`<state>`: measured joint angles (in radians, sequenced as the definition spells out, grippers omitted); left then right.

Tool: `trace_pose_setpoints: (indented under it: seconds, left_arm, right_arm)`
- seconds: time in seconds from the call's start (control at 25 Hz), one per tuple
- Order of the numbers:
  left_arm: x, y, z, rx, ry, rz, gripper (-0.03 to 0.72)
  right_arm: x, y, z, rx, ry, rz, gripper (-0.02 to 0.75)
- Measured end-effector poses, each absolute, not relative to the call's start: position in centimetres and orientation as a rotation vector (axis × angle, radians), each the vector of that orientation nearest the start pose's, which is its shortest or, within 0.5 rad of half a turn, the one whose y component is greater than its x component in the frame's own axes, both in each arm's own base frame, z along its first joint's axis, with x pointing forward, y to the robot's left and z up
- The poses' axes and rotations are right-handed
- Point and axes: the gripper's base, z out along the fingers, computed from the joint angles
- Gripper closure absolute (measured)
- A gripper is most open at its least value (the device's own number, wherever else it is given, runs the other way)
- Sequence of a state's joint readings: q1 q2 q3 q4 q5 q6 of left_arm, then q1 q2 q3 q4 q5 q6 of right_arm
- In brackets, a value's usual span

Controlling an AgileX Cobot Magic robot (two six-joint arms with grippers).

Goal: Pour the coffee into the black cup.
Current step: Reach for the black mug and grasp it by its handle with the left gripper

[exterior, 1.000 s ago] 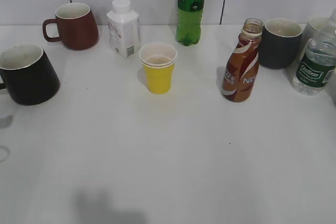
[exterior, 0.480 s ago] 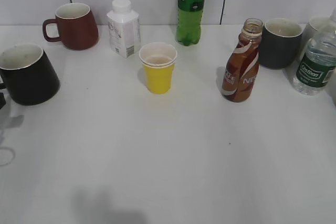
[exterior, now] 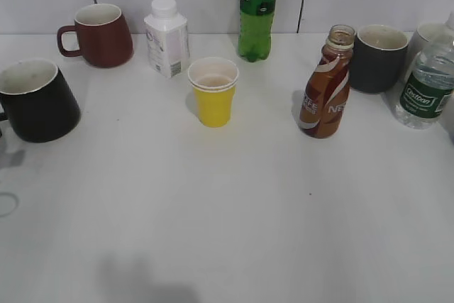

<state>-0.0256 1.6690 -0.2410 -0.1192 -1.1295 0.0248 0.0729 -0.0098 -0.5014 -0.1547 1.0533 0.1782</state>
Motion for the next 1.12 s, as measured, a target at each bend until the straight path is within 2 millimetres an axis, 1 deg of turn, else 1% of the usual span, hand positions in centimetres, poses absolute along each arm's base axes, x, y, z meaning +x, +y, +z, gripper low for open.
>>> trace_pose_setpoints:
  seconds: [0.12, 0.36, 0.48, 0.72, 0.96, 1.12]
  left_arm:
    - [23.8, 0.7, 14.0, -0.080, 1.787, 0.065, 0.274]
    - [24.0, 0.6, 12.8, -0.053, 1.824, 0.057, 0.274]
    - [24.5, 0.5, 12.4, -0.046, 1.830, 0.054, 0.274]
    - [25.5, 0.5, 12.7, -0.045, 1.808, 0.053, 0.274]
    - [26.7, 1.0, 13.0, -0.055, 1.814, 0.060, 0.274]
    - [27.2, 1.5, 13.1, -0.006, 1.828, 0.045, 0.274]
  right_arm:
    - [-0.6, -1.3, 27.9, 0.113, 2.013, -0.025, 0.150]
    - [-0.6, -1.3, 27.9, 0.113, 2.013, -0.025, 0.150]
    - [-0.6, -1.3, 27.9, 0.113, 2.013, -0.025, 0.150]
    - [-0.6, -1.3, 27.9, 0.113, 2.013, -0.025, 0.150]
    - [-0.6, -1.3, 27.9, 0.113, 2.013, -0.025, 0.150]
    - [-0.6, -1.3, 27.9, 0.113, 2.013, -0.025, 0.150]
